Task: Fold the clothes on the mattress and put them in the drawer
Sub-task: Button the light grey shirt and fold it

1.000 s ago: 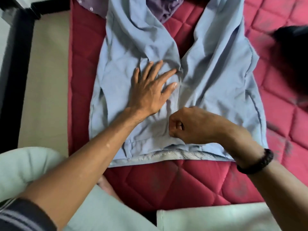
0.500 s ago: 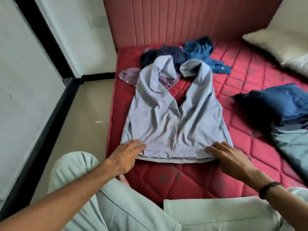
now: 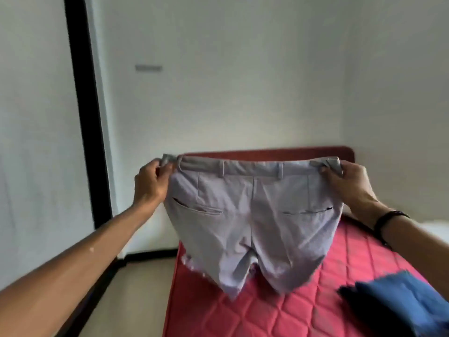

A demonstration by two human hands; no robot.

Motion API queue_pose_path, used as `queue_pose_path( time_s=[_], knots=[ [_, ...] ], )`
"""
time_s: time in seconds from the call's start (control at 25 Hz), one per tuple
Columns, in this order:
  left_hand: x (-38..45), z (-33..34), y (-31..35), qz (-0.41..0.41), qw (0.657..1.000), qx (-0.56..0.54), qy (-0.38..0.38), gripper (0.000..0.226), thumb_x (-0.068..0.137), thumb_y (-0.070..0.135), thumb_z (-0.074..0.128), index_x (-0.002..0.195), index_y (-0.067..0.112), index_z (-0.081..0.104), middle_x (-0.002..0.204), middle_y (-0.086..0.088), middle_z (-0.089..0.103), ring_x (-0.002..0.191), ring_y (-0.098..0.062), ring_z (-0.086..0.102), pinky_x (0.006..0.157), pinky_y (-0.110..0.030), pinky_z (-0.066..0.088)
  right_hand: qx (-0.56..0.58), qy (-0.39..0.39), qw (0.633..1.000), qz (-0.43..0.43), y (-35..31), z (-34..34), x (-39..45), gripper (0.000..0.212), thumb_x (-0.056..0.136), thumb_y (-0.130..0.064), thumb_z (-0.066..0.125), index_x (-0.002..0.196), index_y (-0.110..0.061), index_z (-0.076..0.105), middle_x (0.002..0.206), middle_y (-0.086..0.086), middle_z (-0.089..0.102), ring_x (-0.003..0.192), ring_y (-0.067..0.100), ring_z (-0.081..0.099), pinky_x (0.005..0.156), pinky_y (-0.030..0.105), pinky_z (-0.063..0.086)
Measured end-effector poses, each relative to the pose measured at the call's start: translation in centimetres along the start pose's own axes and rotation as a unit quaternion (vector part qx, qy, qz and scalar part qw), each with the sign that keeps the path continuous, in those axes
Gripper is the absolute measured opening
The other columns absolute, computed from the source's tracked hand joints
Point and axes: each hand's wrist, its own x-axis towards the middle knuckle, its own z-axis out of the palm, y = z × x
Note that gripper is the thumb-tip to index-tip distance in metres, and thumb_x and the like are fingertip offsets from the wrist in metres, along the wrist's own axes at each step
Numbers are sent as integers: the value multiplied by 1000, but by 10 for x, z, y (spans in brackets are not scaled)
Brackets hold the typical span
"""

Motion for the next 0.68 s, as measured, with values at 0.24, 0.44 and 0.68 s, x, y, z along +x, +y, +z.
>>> queue_pose_path(
  time_s=[0.24, 0.44, 0.68],
  knots=[
    [162, -79, 158, 168, 961, -53, 212, 27, 108, 32, 47, 95, 11, 55, 98, -22, 70, 94, -47, 63, 72, -43, 40, -80, 207, 962, -157, -204, -48, 111, 35, 104, -53, 46, 94, -20, 52, 103, 23, 69, 95, 48, 62, 69, 41, 39],
    [161, -91, 143, 218, 957, 51, 182, 38, 106, 50, 34, 86, 21, 47, 86, -24, 70, 85, -52, 66, 64, -47, 45, -176, 184, 956, -146, -214, -57, 106, 59, 97, -75, 24, 90, -23, 51, 103, 16, 72, 97, 41, 67, 69, 41, 45],
    [246, -184, 267, 308, 908, 43, 281, 41, 108, 43, 38, 93, 9, 57, 96, -32, 68, 89, -56, 64, 72, -54, 51, -82, 314, 918, -228, -357, -116, 154, 58, 100, -72, 30, 89, -20, 54, 106, 25, 68, 97, 48, 63, 69, 41, 38]
  ],
)
